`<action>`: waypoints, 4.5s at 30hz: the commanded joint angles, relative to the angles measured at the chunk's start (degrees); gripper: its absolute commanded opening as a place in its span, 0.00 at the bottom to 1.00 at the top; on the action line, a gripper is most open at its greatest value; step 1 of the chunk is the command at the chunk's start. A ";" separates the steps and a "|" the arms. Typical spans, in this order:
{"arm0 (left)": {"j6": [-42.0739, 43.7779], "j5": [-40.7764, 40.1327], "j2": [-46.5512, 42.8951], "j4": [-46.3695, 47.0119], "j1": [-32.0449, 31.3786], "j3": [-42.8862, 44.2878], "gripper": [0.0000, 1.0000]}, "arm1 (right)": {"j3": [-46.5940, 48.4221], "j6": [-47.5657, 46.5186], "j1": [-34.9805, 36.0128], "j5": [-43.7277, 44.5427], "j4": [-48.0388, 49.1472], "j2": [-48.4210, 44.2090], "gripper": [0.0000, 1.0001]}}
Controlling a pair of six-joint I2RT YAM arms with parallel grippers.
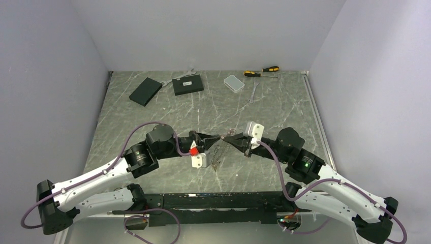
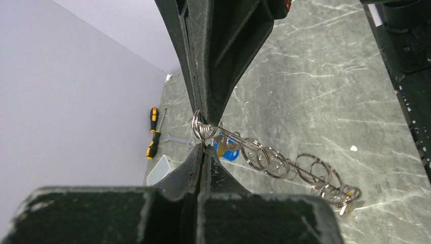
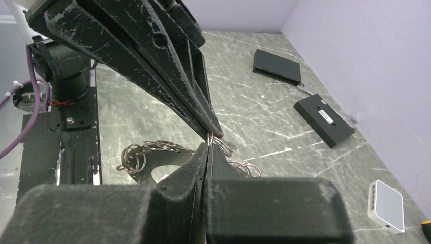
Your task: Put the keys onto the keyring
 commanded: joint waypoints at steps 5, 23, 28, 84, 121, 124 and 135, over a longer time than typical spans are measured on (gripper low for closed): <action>6.31 -1.46 -1.87 -4.31 0.15 0.60 0.00 | 4.24 3.04 0.23 2.11 3.03 -0.55 0.00; 7.16 2.41 -2.06 -9.72 -1.17 1.21 0.38 | 4.16 4.46 0.23 2.16 3.03 -0.63 0.00; 4.84 4.18 -2.58 -14.78 -1.17 4.57 0.58 | 3.59 4.11 0.23 1.65 2.88 -1.60 0.00; -14.50 6.87 6.41 -6.24 -1.17 12.37 0.14 | 5.03 3.23 0.23 -4.72 1.35 -5.42 0.00; -13.28 3.31 12.71 -22.25 -1.17 23.55 0.00 | 12.79 -10.78 0.23 0.22 -19.86 3.29 0.42; -13.20 3.43 12.98 -22.43 -1.17 23.52 0.00 | 12.47 -10.91 0.23 0.60 -18.47 3.90 0.38; -13.45 3.43 12.73 -22.14 -1.17 22.93 0.00 | 11.77 -10.33 0.23 0.25 -16.31 5.08 0.22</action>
